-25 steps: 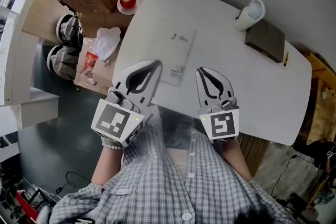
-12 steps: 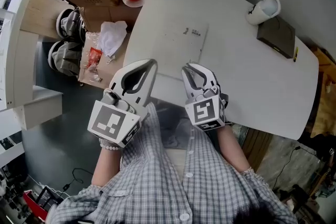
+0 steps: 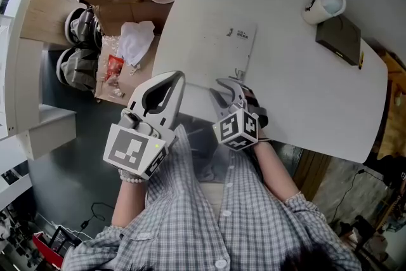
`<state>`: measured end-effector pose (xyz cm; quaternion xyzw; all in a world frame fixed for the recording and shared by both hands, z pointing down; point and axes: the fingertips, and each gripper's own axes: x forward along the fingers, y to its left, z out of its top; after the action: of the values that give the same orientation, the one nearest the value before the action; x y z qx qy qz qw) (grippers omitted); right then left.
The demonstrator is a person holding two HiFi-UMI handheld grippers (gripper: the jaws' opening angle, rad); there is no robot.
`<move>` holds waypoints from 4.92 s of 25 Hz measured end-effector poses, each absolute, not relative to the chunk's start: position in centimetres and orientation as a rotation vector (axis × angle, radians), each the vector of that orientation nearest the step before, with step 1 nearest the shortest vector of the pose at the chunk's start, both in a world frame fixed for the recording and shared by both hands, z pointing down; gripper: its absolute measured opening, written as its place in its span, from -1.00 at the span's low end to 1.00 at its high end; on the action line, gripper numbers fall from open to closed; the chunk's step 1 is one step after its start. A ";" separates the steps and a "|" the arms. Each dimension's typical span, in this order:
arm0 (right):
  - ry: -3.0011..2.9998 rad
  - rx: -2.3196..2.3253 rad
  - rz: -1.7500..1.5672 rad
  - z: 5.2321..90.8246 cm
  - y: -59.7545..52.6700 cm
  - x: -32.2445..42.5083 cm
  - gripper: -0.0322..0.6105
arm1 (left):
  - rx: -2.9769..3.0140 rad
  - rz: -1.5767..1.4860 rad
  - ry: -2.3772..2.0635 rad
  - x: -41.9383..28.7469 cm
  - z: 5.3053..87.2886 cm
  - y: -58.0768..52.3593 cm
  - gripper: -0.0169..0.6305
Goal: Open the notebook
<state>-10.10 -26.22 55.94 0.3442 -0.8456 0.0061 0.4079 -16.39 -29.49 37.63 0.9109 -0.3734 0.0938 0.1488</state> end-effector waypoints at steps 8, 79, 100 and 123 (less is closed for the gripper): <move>-2.008 0.748 -0.066 59.6 -25.3 -10.4 -0.57 | 2.608 0.269 -1.065 -17.2 38.2 -29.6 -0.93; -2.069 1.119 0.042 55.1 -27.3 -12.3 -0.44 | 1.981 0.215 -0.763 -13.7 53.9 -29.6 -0.85; -2.132 1.321 0.256 52.5 -29.3 -8.4 -0.79 | 2.276 0.206 -0.743 -12.2 46.5 -29.5 -0.78; -2.147 2.003 0.957 49.6 -25.7 3.7 -0.80 | 2.284 0.771 -0.807 -7.8 57.0 -30.0 -0.92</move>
<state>3.65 -25.68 49.62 0.6485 -0.6948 0.3098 0.0267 -7.79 -29.95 57.01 0.8585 -0.3032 0.2896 0.2952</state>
